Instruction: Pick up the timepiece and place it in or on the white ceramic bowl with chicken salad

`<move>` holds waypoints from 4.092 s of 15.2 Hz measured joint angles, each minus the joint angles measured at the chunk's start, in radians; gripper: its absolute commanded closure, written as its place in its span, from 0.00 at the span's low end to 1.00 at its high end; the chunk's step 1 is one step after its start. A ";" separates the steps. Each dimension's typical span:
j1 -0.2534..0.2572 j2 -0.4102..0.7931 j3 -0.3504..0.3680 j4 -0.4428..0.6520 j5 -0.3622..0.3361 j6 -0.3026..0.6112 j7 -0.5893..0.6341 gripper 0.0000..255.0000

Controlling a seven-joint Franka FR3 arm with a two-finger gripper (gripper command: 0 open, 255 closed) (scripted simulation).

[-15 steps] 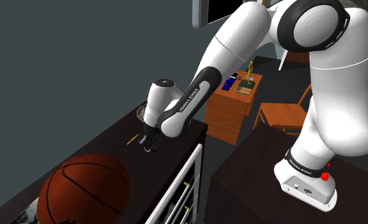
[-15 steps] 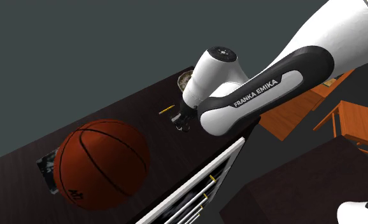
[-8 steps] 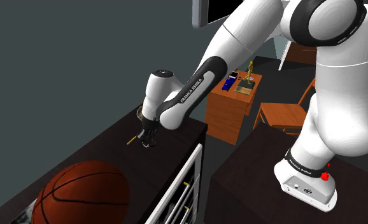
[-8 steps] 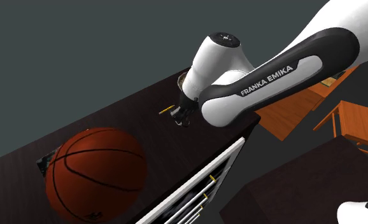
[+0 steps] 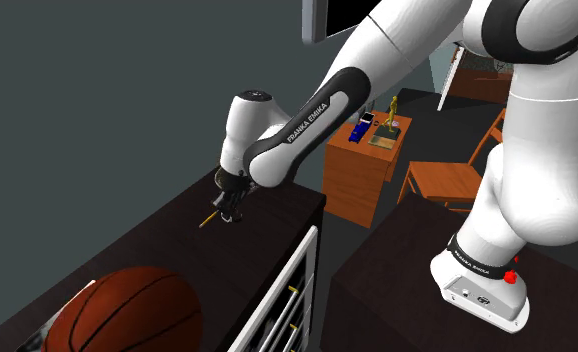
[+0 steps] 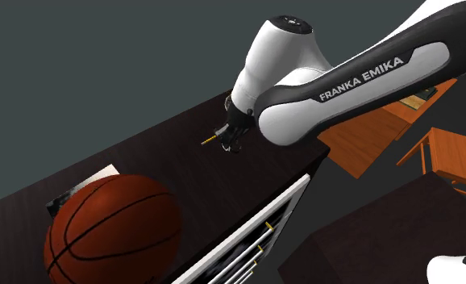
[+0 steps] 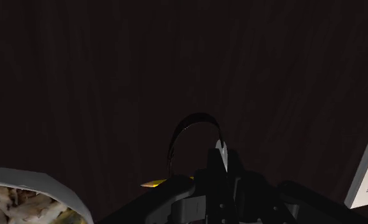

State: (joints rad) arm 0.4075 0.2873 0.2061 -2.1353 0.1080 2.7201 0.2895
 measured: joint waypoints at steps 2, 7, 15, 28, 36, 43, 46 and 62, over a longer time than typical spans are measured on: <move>-0.002 -0.014 0.000 0.012 0.001 -0.026 0.000 1.00; -0.006 -0.057 0.002 0.028 0.005 -0.085 0.002 1.00; -0.041 -0.090 -0.008 0.079 0.028 -0.173 -0.050 1.00; -0.215 0.082 -0.074 0.383 0.088 -0.346 -0.319 1.00; -0.243 0.153 -0.080 0.414 0.101 -0.315 -0.371 1.00; -0.244 0.202 -0.077 0.390 0.109 -0.244 -0.389 1.00; -0.244 0.223 -0.075 0.382 0.112 -0.215 -0.396 1.00; -0.253 0.176 -0.076 0.369 0.114 -0.250 -0.397 0.00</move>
State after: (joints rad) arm 0.1549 0.4629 0.1303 -1.7665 0.2216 2.4702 -0.1075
